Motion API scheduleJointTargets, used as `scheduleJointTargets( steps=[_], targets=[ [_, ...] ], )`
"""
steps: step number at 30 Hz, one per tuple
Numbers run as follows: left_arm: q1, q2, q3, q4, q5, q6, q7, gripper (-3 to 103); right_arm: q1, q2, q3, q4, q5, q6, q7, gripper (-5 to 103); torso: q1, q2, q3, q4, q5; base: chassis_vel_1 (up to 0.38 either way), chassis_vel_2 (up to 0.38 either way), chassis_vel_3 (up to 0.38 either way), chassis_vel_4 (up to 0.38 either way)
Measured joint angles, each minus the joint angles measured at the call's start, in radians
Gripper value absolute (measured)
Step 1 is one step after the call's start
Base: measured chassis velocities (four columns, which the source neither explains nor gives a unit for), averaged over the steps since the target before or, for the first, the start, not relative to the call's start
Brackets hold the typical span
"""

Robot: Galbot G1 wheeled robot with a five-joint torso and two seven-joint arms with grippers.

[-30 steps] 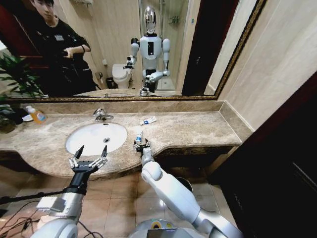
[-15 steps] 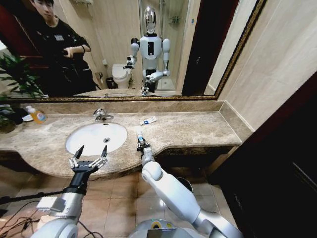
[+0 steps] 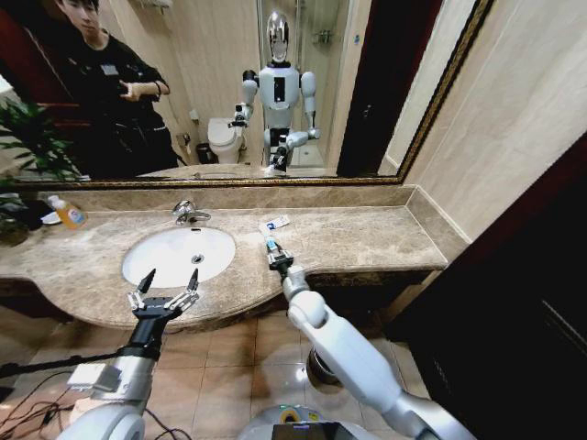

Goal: Pick up the trash from the sink and place it in the trash bin.

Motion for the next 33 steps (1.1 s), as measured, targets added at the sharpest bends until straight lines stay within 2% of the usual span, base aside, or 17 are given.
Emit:
scheduleJointTargets(
  steps=[1, 4, 6, 7, 13, 20, 25, 30, 33],
  targets=[
    [0.0, 0.0, 0.0, 0.0, 0.0, 0.0, 0.0, 100, -0.018, -0.017, 0.019, 0.014, 0.0, 0.009, -0.019, 27, 0.0, 0.0, 0.0, -0.0001, 0.0001, 0.0, 0.0, 0.0, 0.0],
    [0.0, 0.0, 0.0, 0.0, 0.0, 0.0, 0.0, 100, -0.106, -0.088, 0.124, 0.079, 0.003, 0.052, -0.145, 27, 0.0, 0.0, 0.0, -0.0003, -0.0001, 0.0, 0.0, 0.0, 0.0],
    [0.0, 0.0, 0.0, 0.0, 0.0, 0.0, 0.0, 100, -0.117, -0.097, 0.136, 0.086, 0.004, 0.06, -0.161, 27, 0.0, 0.0, 0.0, -0.0002, 0.0, 0.0, 0.0, 0.0, 0.0],
    [0.0, 0.0, 0.0, 0.0, 0.0, 0.0, 0.0, 100, -0.156, -0.123, 0.175, 0.111, 0.008, 0.09, -0.203, 27, 0.0, 0.0, 0.0, -0.0002, -0.0002, 0.0, 0.0, 0.0, 0.0],
    [0.0, 0.0, 0.0, 0.0, 0.0, 0.0, 0.0, 100, -0.233, -0.146, 0.242, 0.142, 0.012, 0.125, -0.218, 27, 0.0, 0.0, 0.0, -0.0002, -0.0001, 0.0, 0.0, 0.0, 0.0],
    [0.0, 0.0, 0.0, 0.0, 0.0, 0.0, 0.0, 100, -0.375, -0.167, 0.322, 0.21, 0.028, 0.12, -0.138, 27, 0.0, 0.0, 0.0, -0.0001, -0.0001, 0.0, 0.0, 0.0, 0.0],
    [0.0, 0.0, 0.0, 0.0, 0.0, 0.0, 0.0, 100, -0.467, -0.171, 0.38, 0.248, 0.041, 0.123, -0.111, 27, 0.0, 0.0, 0.0, -0.0001, -0.0001, 0.0, 0.0, 0.0, 0.0],
    [0.0, 0.0, 0.0, 0.0, 0.0, 0.0, 0.0, 100, -0.576, -0.176, 0.462, 0.284, 0.056, 0.147, -0.159, 27, 0.0, 0.0, 0.0, -0.0002, -0.0001, 0.0, 0.0, 0.0, 0.0],
    [0.0, 0.0, 0.0, 0.0, 0.0, 0.0, 0.0, 100, -0.663, -0.17, 0.517, 0.295, 0.045, 0.203, -0.209, 27, 0.0, 0.0, 0.0, -0.0001, -0.0002, 0.0, 0.0, 0.0, 0.0]
  ],
)
